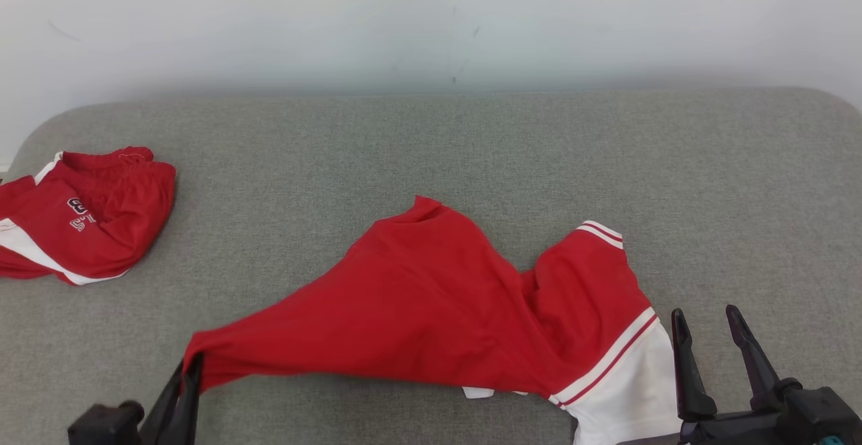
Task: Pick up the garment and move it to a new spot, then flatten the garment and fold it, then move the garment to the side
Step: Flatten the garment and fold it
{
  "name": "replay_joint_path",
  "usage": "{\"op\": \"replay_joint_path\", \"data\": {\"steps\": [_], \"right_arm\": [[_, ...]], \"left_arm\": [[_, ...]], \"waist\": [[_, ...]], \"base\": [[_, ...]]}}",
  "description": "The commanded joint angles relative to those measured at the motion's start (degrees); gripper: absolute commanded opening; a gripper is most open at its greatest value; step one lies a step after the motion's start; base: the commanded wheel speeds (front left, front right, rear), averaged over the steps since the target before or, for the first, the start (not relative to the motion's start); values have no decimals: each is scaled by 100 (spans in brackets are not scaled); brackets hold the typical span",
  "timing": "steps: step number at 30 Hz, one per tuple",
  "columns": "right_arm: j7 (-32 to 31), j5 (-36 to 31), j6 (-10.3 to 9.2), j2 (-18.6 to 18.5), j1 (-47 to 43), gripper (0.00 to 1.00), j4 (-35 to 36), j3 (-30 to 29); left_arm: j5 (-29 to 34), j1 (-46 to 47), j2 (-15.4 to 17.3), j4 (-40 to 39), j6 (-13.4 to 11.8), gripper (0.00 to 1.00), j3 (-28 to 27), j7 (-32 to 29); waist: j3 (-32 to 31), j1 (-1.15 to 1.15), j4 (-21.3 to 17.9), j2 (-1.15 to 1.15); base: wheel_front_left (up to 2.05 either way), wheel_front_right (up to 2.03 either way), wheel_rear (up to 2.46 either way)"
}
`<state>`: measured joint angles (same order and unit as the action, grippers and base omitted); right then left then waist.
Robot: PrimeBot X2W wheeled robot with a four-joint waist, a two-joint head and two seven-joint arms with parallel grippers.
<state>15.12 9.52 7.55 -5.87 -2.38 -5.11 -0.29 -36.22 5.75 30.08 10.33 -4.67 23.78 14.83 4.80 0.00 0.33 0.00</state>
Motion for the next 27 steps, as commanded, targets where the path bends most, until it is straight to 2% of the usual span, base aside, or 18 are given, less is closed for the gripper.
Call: {"op": "replay_joint_path", "data": {"steps": [1,2,3,4,8,16,22,23,24,27], "right_arm": [[5,7,-13,-33,-34,100,-15,-16],[5,13,-13,-44,-34,100,-28,-19],[5,14,-13,-46,-34,100,-32,-21],[5,8,-13,-45,-36,100,-38,-23],[5,5,-13,-63,-28,100,-48,-69],[4,-6,-13,-36,-66,100,-76,-85],[5,39,-13,-53,-124,100,-145,-41],[5,49,-13,-62,-136,100,-160,-33],[5,49,-13,-62,-136,100,-160,-33],[5,85,-13,-37,-216,100,-172,-54]], "left_arm": [[-48,-97,-26,19,-41,0,-34,35],[-28,-166,-60,47,-55,27,-52,37],[-21,-210,-104,66,-73,73,-87,42],[-4,-247,-140,89,-77,100,-108,44],[195,-259,-344,-89,-74,100,-381,38],[795,-484,-784,-596,10,100,-1280,40],[1317,-804,-1192,-824,166,100,-1868,40],[1483,-908,-1351,-891,256,100,-2042,40],[1483,-908,-1351,-891,256,100,-2042,40],[1784,-1129,-1652,-923,428,100,-2308,40]], "waist": [[10,0,-16,0],[10,0,-21,0],[11,0,-24,0],[9,0,-26,0],[-15,0,17,0],[-184,0,106,0],[-358,0,114,0],[-403,0,110,0],[-403,0,110,0],[-449,0,113,0]], "base": [[0,0,0],[0,0,0],[0,0,0],[0,0,0],[0,0,0],[0,0,0],[0,0,0],[0,0,0],[0,0,0],[0,0,0]]}}
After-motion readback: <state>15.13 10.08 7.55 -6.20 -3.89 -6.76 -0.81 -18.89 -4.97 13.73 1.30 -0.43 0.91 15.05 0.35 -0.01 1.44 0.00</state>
